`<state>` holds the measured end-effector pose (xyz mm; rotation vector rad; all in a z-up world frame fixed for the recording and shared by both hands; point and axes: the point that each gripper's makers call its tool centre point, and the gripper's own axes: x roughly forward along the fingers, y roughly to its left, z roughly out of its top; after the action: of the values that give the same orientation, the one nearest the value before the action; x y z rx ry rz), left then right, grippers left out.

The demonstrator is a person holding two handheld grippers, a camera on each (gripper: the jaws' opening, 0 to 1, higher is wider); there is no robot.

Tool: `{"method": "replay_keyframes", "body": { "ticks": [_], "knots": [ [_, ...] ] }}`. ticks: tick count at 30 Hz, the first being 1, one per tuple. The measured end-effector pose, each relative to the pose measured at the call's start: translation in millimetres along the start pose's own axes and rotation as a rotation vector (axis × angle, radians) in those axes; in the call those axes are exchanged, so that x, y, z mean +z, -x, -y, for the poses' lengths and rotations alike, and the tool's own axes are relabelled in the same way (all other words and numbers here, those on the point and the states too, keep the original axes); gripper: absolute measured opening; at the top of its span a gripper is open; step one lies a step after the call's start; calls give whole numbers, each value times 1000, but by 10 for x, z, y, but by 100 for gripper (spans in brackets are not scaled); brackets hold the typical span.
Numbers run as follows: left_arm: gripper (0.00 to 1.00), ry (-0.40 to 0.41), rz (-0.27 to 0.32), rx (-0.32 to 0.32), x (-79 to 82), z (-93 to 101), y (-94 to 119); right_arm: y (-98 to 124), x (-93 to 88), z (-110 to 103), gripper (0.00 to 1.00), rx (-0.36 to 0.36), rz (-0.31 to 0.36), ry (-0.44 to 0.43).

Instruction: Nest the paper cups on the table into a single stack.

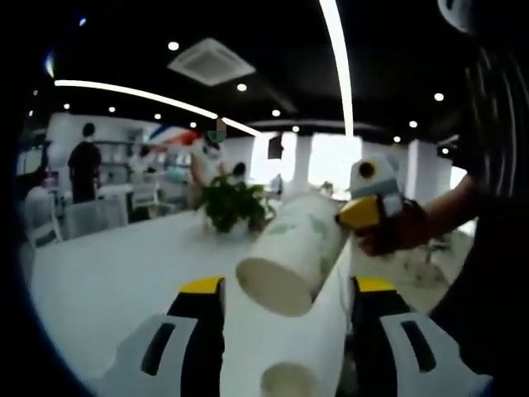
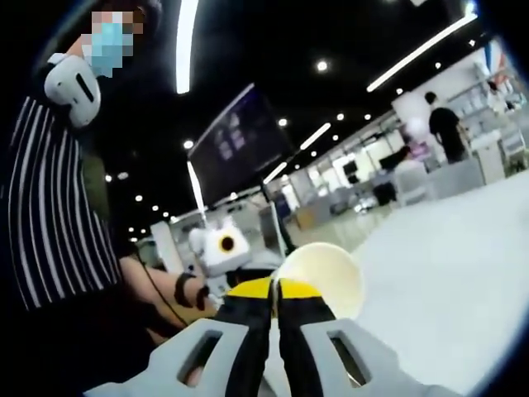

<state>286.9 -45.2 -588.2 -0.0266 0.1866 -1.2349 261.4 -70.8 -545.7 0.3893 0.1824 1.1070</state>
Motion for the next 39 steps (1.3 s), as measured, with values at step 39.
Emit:
{"method": "replay_keyframes", "body": {
  "ticks": [39],
  "knots": [
    [98, 57, 43, 224, -252, -398, 414, -13, -491, 133, 0, -53, -310, 180]
  ]
}}
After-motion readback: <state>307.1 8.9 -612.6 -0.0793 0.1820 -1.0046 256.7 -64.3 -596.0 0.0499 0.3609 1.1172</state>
